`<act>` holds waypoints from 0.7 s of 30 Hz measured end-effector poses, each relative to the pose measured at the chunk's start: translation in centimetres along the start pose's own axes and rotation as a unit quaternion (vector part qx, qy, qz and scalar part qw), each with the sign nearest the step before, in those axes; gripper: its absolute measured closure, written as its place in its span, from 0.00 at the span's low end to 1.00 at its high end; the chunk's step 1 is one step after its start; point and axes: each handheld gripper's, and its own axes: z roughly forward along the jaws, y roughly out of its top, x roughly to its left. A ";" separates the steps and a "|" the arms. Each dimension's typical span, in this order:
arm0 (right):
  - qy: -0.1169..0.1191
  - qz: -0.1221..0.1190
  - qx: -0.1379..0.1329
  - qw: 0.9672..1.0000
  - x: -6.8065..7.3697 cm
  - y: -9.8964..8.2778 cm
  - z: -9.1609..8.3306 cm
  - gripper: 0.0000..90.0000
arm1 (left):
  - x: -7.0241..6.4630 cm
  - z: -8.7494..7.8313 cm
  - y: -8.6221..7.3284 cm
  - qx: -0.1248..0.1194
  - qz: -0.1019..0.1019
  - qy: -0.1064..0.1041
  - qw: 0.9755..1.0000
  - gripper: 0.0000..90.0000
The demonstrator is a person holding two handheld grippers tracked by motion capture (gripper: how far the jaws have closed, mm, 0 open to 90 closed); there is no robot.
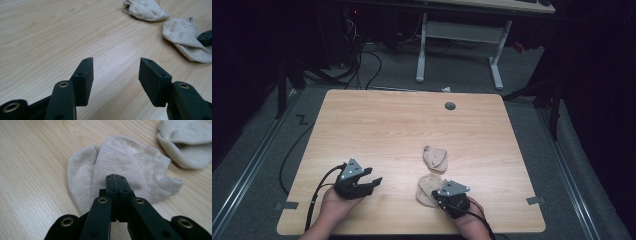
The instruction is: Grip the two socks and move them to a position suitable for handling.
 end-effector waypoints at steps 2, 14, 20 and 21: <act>0.006 -0.009 0.000 1.000 0.5 0.4 0.3 1.00 | -0.6 0.2 0.1 0.001 0.011 0.000 1.000 0.51; 0.002 -0.030 -0.017 0.999 1.3 0.8 -0.2 0.98 | -0.8 0.2 -0.1 0.007 0.013 0.003 1.000 0.51; -0.018 0.018 -0.014 1.000 -0.4 0.1 -1.1 1.00 | -0.5 0.2 -0.1 0.006 0.008 0.007 1.000 0.51; -0.016 0.018 -0.011 1.000 -0.5 0.0 -0.9 1.00 | -0.5 0.1 -0.1 0.006 0.008 0.008 1.000 0.51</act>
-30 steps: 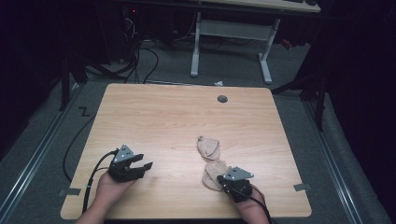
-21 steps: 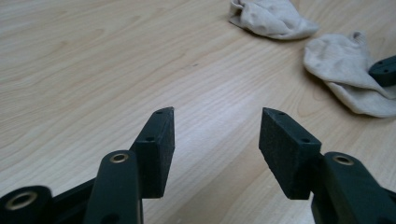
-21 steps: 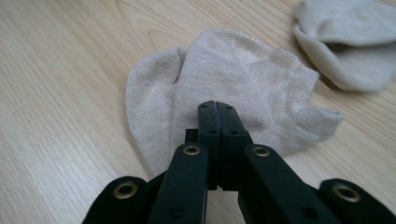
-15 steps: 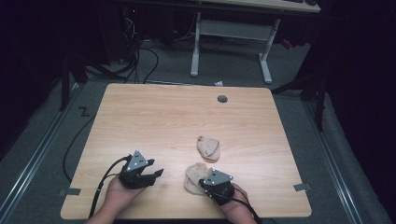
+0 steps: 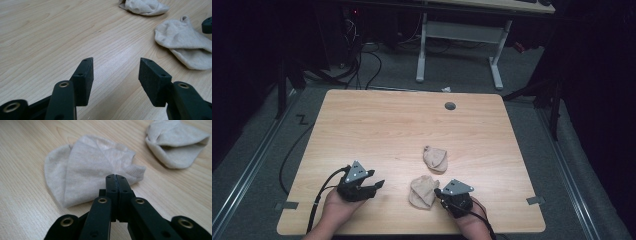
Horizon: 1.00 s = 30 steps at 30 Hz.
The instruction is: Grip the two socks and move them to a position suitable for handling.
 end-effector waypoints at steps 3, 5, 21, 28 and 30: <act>0.002 -0.008 0.008 1.000 0.2 0.3 0.7 1.00 | 0.0 -0.1 0.0 -0.002 -0.001 0.001 1.000 0.51; -0.014 -0.027 0.016 0.999 0.4 0.6 1.3 0.99 | 0.1 -0.2 0.0 -0.002 -0.001 0.003 1.000 0.51; 0.006 -0.045 -0.032 0.998 2.7 5.1 3.1 0.71 | 1.8 -2.5 -1.9 0.002 -0.029 0.034 0.999 0.52; 0.008 -0.051 0.022 0.998 3.7 5.9 6.1 0.67 | 2.0 -3.7 -2.6 -0.003 -0.039 0.045 0.998 0.52; 0.006 -0.055 0.028 0.998 3.6 5.8 6.3 0.70 | 2.0 -3.6 -2.6 -0.003 -0.040 0.044 0.998 0.52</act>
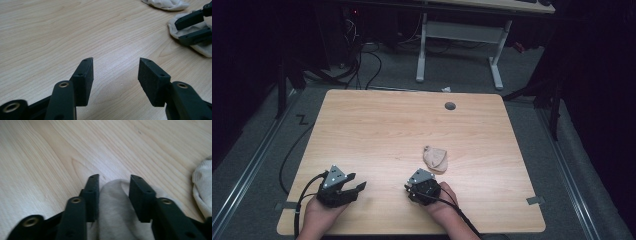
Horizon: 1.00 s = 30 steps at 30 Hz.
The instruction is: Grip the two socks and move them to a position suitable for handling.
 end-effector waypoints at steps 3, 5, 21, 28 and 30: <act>-0.011 -0.007 0.005 1.000 0.0 -0.1 0.0 0.89 | -0.2 0.2 0.1 0.004 0.003 -0.006 1.000 0.52; -0.015 -0.013 -0.007 1.000 0.0 -0.1 -0.5 0.94 | -0.6 0.3 0.3 0.003 0.010 -0.009 1.000 0.52; -0.015 0.029 -0.092 0.995 -1.6 -1.7 -4.2 0.95 | -5.0 2.9 2.6 0.005 0.049 -0.075 0.996 0.60; -0.030 0.038 -0.101 0.994 -2.0 -2.5 -4.8 0.95 | -7.6 5.6 4.3 0.012 0.056 -0.126 0.990 0.81; -0.032 0.042 -0.103 0.993 -2.2 -2.7 -4.9 0.95 | -8.4 6.2 4.5 0.019 0.066 -0.135 0.988 0.85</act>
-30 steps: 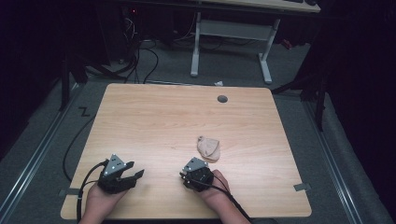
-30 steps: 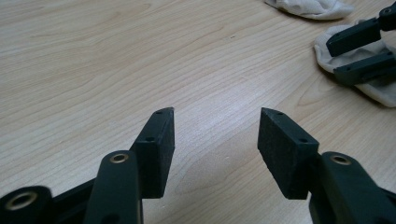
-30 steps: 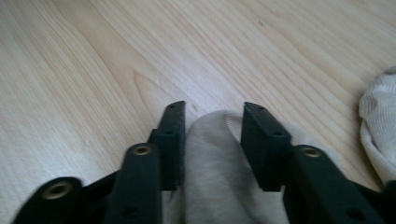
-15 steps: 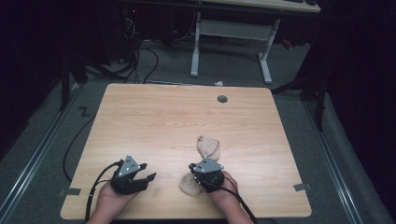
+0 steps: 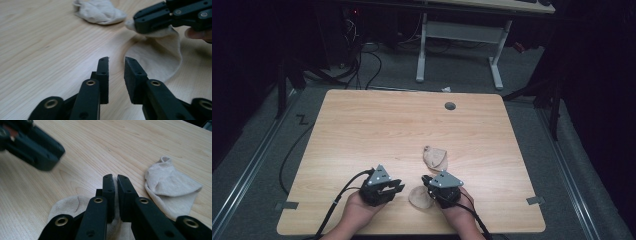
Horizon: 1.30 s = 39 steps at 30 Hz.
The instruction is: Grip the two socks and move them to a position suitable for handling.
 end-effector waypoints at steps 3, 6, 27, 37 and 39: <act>-0.004 0.006 -0.002 1.000 -0.2 -0.2 -0.2 0.95 | -1.0 1.6 0.5 0.007 0.013 -0.019 1.000 0.88; -0.006 0.007 -0.004 1.000 -0.3 -0.3 -0.3 0.95 | -1.6 3.1 0.8 0.013 0.016 -0.034 0.999 0.90; -0.018 0.025 -0.008 0.999 -1.0 -1.8 -2.5 0.94 | 0.2 1.7 -1.5 0.072 0.016 0.040 0.996 0.96; -0.041 0.050 -0.015 0.998 -2.2 -2.5 -4.1 0.90 | 0.4 0.2 -1.4 0.064 0.012 0.056 0.996 0.89; -0.039 0.050 -0.016 0.998 -2.3 -2.4 -4.0 0.90 | 0.4 0.0 -1.1 0.049 0.013 0.056 0.997 0.87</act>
